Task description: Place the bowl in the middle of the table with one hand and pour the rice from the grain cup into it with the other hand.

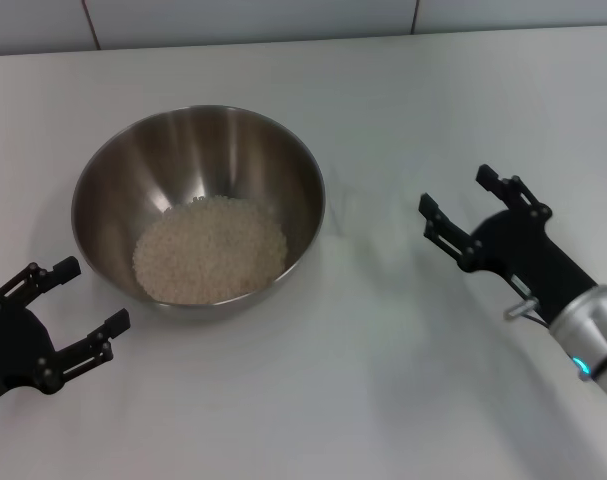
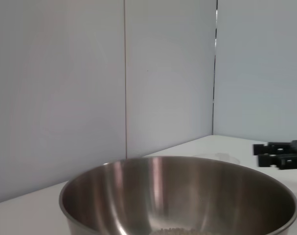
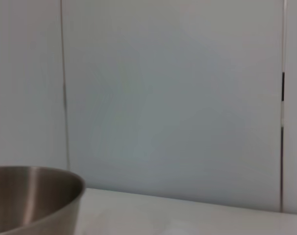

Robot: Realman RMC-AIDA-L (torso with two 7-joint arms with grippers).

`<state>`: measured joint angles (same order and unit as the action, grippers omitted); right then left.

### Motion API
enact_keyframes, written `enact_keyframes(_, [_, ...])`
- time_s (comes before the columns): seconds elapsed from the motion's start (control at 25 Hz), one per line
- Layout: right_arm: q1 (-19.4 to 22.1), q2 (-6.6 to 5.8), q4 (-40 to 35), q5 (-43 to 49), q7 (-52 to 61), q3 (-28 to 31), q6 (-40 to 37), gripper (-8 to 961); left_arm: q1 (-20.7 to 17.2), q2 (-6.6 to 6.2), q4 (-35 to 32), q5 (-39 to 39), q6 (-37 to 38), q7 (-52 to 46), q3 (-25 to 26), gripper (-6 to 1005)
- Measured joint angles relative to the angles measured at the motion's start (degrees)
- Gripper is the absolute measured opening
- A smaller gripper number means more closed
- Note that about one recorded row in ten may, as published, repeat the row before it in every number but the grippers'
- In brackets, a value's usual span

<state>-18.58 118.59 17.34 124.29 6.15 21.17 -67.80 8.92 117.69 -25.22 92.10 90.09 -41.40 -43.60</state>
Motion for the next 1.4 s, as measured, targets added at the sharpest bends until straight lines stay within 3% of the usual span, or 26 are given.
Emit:
enact_keyframes(0.08, [0.8, 0.14, -9.8, 10.5, 9.5, -0.1, -10.9, 780, -0.2, -0.06, 0.0, 0.0, 0.0, 0.0, 0.0, 842])
enact_keyframes(0.32, [0.0, 0.26, -18.7, 21.6, 14.0, -0.1, -21.7, 832, -0.2, 0.01, 0.0, 0.0, 0.5, 0.1, -0.1, 842])
enact_keyframes(0.52, [-1.5, 0.28, -20.5, 25.7, 14.5, -0.1, -23.4, 832, -0.2, 0.12, 0.0, 0.0, 0.5, 0.3, -0.3, 842])
enact_keyframes(1.4, [-5.2, 0.38, -20.5, 26.2, 18.8, -5.1, -21.3, 832, -0.2, 0.17, 0.0, 0.0, 0.5, 0.2, -0.4, 842])
